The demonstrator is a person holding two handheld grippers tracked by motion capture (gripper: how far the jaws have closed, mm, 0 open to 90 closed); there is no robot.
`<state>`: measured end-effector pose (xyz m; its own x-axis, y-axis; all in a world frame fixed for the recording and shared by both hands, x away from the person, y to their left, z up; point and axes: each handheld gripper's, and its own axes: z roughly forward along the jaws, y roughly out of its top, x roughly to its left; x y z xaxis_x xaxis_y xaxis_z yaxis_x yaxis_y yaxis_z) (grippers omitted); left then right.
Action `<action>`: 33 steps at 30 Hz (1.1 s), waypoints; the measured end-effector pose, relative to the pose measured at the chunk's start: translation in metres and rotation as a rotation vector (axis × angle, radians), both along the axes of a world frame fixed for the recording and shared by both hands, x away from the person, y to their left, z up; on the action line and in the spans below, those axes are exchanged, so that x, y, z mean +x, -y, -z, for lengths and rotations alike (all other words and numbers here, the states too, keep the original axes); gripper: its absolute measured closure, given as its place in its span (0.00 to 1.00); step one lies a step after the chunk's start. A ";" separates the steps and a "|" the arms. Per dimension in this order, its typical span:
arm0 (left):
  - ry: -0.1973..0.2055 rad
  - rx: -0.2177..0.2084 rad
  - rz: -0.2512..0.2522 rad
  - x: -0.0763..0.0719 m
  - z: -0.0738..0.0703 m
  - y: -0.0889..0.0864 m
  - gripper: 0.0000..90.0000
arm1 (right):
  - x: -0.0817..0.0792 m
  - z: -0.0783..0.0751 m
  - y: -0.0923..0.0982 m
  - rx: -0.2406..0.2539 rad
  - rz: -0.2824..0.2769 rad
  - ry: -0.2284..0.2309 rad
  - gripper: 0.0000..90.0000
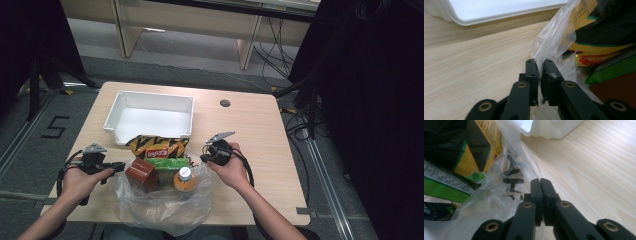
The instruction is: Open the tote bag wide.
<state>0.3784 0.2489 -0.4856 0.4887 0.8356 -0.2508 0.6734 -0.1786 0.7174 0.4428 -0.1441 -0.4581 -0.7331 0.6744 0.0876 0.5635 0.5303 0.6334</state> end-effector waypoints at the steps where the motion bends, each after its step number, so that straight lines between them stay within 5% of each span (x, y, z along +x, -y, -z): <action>1: 0.014 0.011 0.004 -0.002 -0.004 -0.002 0.86 | -0.002 -0.003 0.000 0.008 0.012 -0.003 0.93; 2: 0.034 -0.010 -0.019 -0.005 -0.007 -0.002 0.82 | -0.003 -0.006 0.002 0.014 0.010 0.020 0.90; 5: 0.109 0.011 -0.044 -0.014 -0.020 -0.007 0.66 | -0.009 -0.019 0.007 0.045 0.022 0.051 0.85; 14: 0.291 0.007 -0.050 -0.063 -0.064 -0.022 0.57 | -0.040 -0.062 0.026 0.136 -0.003 0.125 0.79; 18: 0.310 -0.006 -0.003 -0.080 -0.072 -0.023 0.58 | -0.053 -0.073 0.031 0.141 -0.056 0.165 0.78; 23: 0.283 -0.038 0.142 -0.096 -0.077 -0.009 0.66 | -0.077 -0.079 0.027 0.150 -0.095 0.144 0.79; 26: 0.261 -0.058 0.198 -0.095 -0.074 0.001 0.68 | -0.083 -0.074 0.023 0.127 -0.154 0.149 0.80; 33: 0.200 -0.040 0.227 -0.079 -0.057 0.016 0.70 | -0.087 -0.053 0.018 0.085 -0.156 0.054 0.81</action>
<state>0.2990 0.2332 -0.4288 0.7049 0.6908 -0.1613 0.4642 -0.2772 0.8412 0.3556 -0.1618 -0.4055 -0.8336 0.5437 0.0972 0.4427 0.5524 0.7064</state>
